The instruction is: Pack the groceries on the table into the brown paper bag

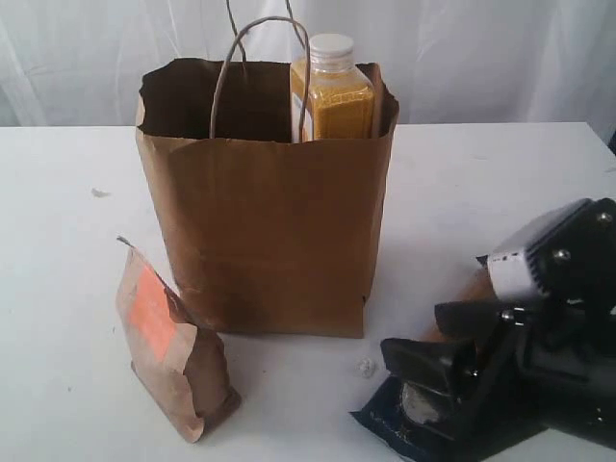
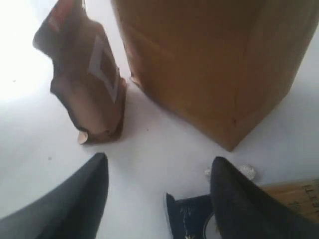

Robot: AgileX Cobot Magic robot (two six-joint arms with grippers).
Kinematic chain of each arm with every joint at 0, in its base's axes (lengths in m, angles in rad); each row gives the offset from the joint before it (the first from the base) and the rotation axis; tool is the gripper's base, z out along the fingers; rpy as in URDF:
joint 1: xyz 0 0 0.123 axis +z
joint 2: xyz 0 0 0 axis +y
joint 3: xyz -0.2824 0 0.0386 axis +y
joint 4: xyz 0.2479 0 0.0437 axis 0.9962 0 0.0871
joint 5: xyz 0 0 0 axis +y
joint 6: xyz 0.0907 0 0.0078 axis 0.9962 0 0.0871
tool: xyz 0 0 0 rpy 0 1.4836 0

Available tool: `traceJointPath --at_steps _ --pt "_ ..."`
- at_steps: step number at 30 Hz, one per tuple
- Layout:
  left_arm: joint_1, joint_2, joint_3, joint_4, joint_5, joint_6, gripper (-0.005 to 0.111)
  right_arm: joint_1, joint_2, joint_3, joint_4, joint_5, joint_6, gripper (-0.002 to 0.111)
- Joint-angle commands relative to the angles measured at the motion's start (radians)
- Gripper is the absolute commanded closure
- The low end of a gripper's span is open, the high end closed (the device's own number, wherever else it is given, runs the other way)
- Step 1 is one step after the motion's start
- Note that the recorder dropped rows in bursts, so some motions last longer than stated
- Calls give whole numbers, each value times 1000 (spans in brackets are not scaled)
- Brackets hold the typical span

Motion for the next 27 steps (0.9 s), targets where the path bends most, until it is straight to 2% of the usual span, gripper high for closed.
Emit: traceJointPath --at_steps 1,14,22,27 --pt "3 -4 4 -4 -2 3 107 1 98 11 6 -93 32 52" --pt "3 -4 4 -4 -2 3 107 1 472 1 6 -281 32 52" --pt "3 -4 4 -4 -2 3 107 -1 622 -87 4 -271 29 52" --pt "3 -4 4 -4 -2 3 107 -32 694 -175 0 -172 -1 52"
